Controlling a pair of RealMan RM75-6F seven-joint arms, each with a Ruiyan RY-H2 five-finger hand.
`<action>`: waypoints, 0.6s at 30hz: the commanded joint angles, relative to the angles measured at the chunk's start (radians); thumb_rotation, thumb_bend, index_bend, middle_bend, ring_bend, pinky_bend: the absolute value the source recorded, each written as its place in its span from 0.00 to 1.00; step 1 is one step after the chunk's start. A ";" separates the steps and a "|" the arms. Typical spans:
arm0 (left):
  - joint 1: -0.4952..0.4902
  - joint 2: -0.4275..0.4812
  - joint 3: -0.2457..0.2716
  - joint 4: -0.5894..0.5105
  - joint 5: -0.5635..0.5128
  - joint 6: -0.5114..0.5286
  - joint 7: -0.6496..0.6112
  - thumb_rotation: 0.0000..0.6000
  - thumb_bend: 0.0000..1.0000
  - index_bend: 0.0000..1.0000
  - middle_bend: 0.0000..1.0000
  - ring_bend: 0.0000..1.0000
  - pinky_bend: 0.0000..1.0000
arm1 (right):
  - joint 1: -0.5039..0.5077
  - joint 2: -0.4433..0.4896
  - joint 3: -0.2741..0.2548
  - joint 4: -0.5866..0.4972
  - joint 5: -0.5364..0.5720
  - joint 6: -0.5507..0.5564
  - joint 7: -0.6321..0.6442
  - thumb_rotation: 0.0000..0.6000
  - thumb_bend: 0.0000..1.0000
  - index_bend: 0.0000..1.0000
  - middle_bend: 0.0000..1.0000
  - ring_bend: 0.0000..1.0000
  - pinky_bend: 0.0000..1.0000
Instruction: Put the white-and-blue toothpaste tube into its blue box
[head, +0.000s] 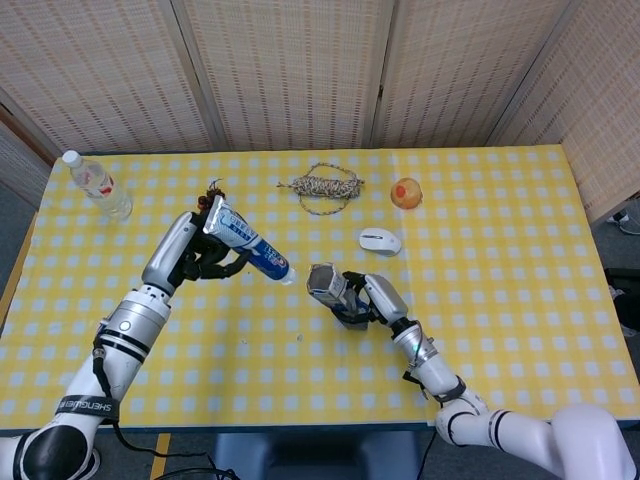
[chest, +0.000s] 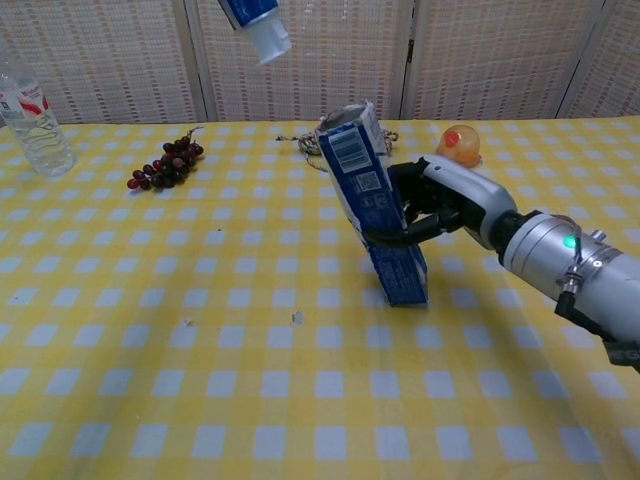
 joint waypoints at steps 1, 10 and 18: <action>-0.016 0.000 0.010 0.016 0.000 0.014 -0.006 1.00 0.75 0.98 1.00 1.00 1.00 | 0.019 -0.027 0.011 0.016 -0.006 0.001 0.018 1.00 0.31 0.61 0.43 0.47 0.58; -0.049 -0.028 0.064 0.053 0.041 0.053 -0.006 1.00 0.75 0.98 1.00 1.00 1.00 | 0.034 -0.030 0.030 -0.019 -0.012 0.024 0.046 1.00 0.31 0.61 0.43 0.47 0.58; -0.085 -0.051 0.090 0.050 0.044 0.070 0.002 1.00 0.75 0.98 1.00 1.00 1.00 | 0.058 -0.046 0.044 -0.010 -0.003 0.013 0.038 1.00 0.31 0.61 0.43 0.47 0.58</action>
